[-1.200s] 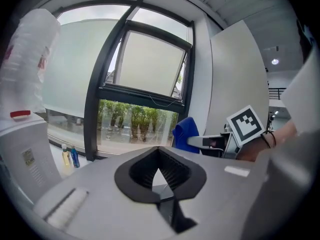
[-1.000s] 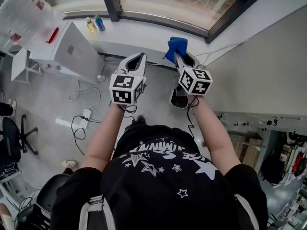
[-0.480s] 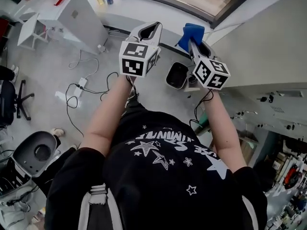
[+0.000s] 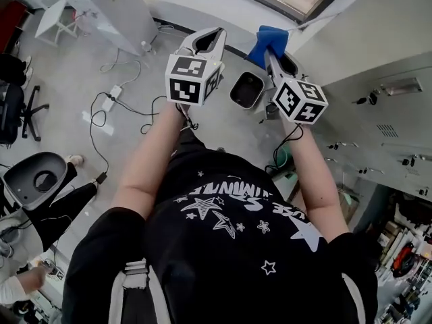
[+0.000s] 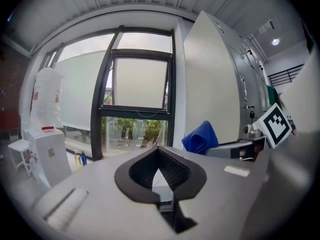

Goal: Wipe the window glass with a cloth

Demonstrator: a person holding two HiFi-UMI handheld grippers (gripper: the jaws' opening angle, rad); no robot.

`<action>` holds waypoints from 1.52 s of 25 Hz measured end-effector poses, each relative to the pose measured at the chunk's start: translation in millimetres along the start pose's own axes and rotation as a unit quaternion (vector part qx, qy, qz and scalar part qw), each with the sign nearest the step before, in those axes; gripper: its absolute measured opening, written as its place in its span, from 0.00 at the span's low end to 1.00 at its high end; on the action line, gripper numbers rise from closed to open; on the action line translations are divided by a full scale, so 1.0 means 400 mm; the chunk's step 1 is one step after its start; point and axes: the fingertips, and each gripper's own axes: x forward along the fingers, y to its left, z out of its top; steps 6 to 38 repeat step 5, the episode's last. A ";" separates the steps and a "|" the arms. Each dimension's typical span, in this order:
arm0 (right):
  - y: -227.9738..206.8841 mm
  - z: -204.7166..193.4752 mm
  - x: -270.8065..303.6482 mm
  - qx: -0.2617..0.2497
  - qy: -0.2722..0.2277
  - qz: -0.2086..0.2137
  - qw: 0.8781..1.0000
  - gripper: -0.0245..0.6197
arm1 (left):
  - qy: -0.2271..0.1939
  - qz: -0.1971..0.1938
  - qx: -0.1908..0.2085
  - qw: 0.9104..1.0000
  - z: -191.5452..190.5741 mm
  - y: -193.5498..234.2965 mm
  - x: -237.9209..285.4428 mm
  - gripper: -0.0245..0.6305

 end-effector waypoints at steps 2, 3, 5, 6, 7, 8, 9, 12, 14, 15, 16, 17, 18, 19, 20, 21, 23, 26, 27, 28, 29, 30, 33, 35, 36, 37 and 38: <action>-0.001 -0.006 -0.034 -0.001 0.001 0.006 1.000 0.15 | 0.002 0.003 0.001 1.000 -0.010 -0.028 -0.021 0.05; -0.001 -0.007 -0.048 -0.002 0.001 0.010 1.000 0.15 | 0.001 0.004 0.003 1.000 -0.011 -0.042 -0.030 0.05; -0.001 -0.008 -0.076 -0.004 -0.001 0.017 1.000 0.16 | -0.002 0.006 0.008 1.000 -0.011 -0.067 -0.047 0.05; -0.001 -0.008 -0.076 -0.004 -0.001 0.017 1.000 0.16 | -0.002 0.006 0.008 1.000 -0.011 -0.067 -0.047 0.05; -0.001 -0.008 -0.076 -0.004 -0.001 0.017 1.000 0.16 | -0.002 0.006 0.008 1.000 -0.011 -0.067 -0.047 0.05; -0.001 -0.008 -0.076 -0.004 -0.001 0.017 1.000 0.16 | -0.002 0.006 0.008 1.000 -0.011 -0.067 -0.047 0.05; -0.001 -0.008 -0.076 -0.004 -0.001 0.017 1.000 0.16 | -0.002 0.006 0.008 1.000 -0.011 -0.067 -0.047 0.05; -0.001 -0.008 -0.076 -0.004 -0.001 0.017 1.000 0.16 | -0.002 0.006 0.008 1.000 -0.011 -0.067 -0.047 0.05; -0.001 -0.008 -0.076 -0.004 -0.001 0.017 1.000 0.16 | -0.002 0.006 0.008 1.000 -0.011 -0.067 -0.047 0.05; -0.001 -0.008 -0.076 -0.004 -0.001 0.017 1.000 0.16 | -0.002 0.006 0.008 1.000 -0.011 -0.067 -0.047 0.05; -0.001 -0.008 -0.076 -0.004 -0.001 0.017 1.000 0.16 | -0.002 0.006 0.008 1.000 -0.011 -0.067 -0.047 0.05; -0.001 -0.008 -0.076 -0.004 -0.001 0.017 1.000 0.16 | -0.002 0.006 0.008 1.000 -0.011 -0.067 -0.047 0.05; -0.001 -0.008 -0.076 -0.004 -0.001 0.017 1.000 0.16 | -0.002 0.006 0.008 1.000 -0.011 -0.067 -0.047 0.05; -0.001 -0.008 -0.076 -0.004 -0.001 0.017 1.000 0.16 | -0.002 0.006 0.008 1.000 -0.011 -0.067 -0.047 0.05; -0.001 -0.008 -0.076 -0.004 -0.001 0.017 1.000 0.16 | -0.002 0.006 0.008 1.000 -0.011 -0.067 -0.047 0.05; -0.001 -0.008 -0.076 -0.004 -0.001 0.017 1.000 0.16 | -0.002 0.006 0.008 1.000 -0.011 -0.067 -0.047 0.05; -0.001 -0.008 -0.076 -0.004 -0.001 0.017 1.000 0.16 | -0.002 0.006 0.008 1.000 -0.011 -0.067 -0.047 0.05; -0.001 -0.008 -0.076 -0.004 -0.001 0.017 1.000 0.16 | -0.002 0.006 0.008 1.000 -0.011 -0.067 -0.047 0.05; -0.001 -0.008 -0.076 -0.004 -0.001 0.017 1.000 0.16 | -0.002 0.006 0.008 1.000 -0.011 -0.067 -0.047 0.05; -0.001 -0.008 -0.076 -0.004 -0.001 0.017 1.000 0.16 | -0.002 0.006 0.008 1.000 -0.011 -0.067 -0.047 0.05; -0.001 -0.008 -0.076 -0.004 -0.001 0.017 1.000 0.16 | -0.002 0.006 0.008 1.000 -0.011 -0.067 -0.047 0.05; -0.001 -0.008 -0.076 -0.004 -0.001 0.017 1.000 0.16 | -0.002 0.006 0.008 1.000 -0.011 -0.067 -0.047 0.05; -0.001 -0.008 -0.076 -0.004 -0.001 0.017 1.000 0.16 | -0.002 0.006 0.008 1.000 -0.011 -0.067 -0.047 0.05; -0.001 -0.008 -0.076 -0.004 -0.001 0.017 1.000 0.16 | -0.002 0.006 0.008 1.000 -0.011 -0.067 -0.047 0.05; -0.001 -0.008 -0.076 -0.004 -0.001 0.017 1.000 0.16 | -0.002 0.006 0.008 1.000 -0.011 -0.067 -0.047 0.05; -0.001 -0.008 -0.076 -0.004 -0.001 0.017 1.000 0.16 | -0.002 0.006 0.008 1.000 -0.011 -0.067 -0.047 0.05; -0.001 -0.008 -0.076 -0.004 -0.001 0.017 1.000 0.16 | -0.002 0.006 0.008 1.000 -0.011 -0.067 -0.047 0.05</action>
